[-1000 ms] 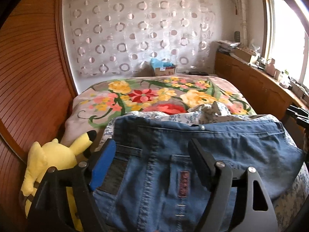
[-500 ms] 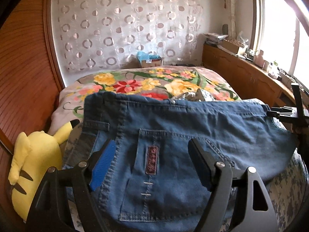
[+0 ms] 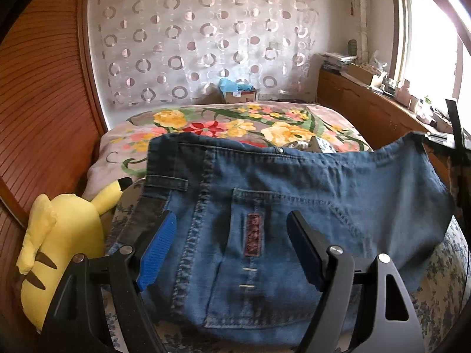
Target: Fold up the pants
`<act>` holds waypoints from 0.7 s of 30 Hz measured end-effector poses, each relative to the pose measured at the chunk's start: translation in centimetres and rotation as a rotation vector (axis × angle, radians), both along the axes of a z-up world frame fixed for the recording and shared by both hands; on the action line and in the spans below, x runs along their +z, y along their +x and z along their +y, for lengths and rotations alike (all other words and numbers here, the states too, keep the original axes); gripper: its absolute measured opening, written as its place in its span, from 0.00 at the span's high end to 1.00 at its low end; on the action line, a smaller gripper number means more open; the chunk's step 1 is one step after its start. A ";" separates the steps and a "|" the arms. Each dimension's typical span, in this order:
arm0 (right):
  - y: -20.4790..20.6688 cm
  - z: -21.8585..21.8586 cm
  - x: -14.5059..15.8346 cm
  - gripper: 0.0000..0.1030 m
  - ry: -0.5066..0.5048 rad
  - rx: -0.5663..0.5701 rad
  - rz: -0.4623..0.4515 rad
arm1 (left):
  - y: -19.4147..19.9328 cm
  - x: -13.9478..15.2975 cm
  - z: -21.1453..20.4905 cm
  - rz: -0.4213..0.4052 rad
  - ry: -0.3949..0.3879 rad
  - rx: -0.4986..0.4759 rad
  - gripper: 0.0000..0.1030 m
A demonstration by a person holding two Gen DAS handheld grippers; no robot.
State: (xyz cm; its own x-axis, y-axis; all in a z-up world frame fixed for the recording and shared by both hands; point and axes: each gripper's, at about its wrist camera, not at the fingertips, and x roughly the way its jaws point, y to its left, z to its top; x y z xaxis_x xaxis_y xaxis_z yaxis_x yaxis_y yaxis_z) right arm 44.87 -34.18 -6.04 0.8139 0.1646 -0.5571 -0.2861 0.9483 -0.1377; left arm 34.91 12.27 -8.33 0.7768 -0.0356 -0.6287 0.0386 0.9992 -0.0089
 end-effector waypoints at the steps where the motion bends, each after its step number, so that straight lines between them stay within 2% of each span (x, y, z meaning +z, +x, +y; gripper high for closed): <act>1: 0.5 0.3 0.0 0.96 -0.014 -0.009 -0.011 | -0.1 0.0 0.1 -0.001 -0.001 0.003 0.24; 4: 1.9 1.0 -0.9 0.96 -0.043 -0.036 -0.006 | -0.4 -0.1 0.7 0.001 -0.004 0.011 0.24; 8: 2.3 2.1 -2.1 0.95 -0.039 -0.042 0.051 | -1.0 -0.5 1.1 0.006 -0.004 0.016 0.24; 11: 2.0 2.2 -1.9 0.77 -0.030 -0.060 0.078 | -1.3 -0.4 1.3 0.007 -0.010 0.019 0.24; 12: 1.7 2.0 -0.8 0.67 -0.027 -0.066 0.077 | -1.6 -0.4 1.3 0.005 -0.014 0.019 0.24; 13: 1.3 1.6 -0.2 0.64 -0.012 -0.061 0.078 | -1.8 -0.3 1.3 0.002 -0.017 0.018 0.24; 17: -2.2 0.4 1.1 0.62 0.030 -0.050 0.080 | -2.6 0.0 0.9 -0.008 -0.022 0.007 0.24; 21: -6.5 -0.1 1.0 0.62 0.071 -0.014 0.116 | -3.3 0.2 0.5 -0.011 -0.029 -0.003 0.24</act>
State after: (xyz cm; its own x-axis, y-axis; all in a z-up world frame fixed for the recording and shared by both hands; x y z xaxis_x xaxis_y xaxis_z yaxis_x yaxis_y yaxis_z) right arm 38.34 -34.30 -4.99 0.7474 0.1960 -0.6348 -0.2828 0.9585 -0.0370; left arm 31.65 12.79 -8.09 0.7836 -0.0558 -0.6188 0.0418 0.9984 -0.0370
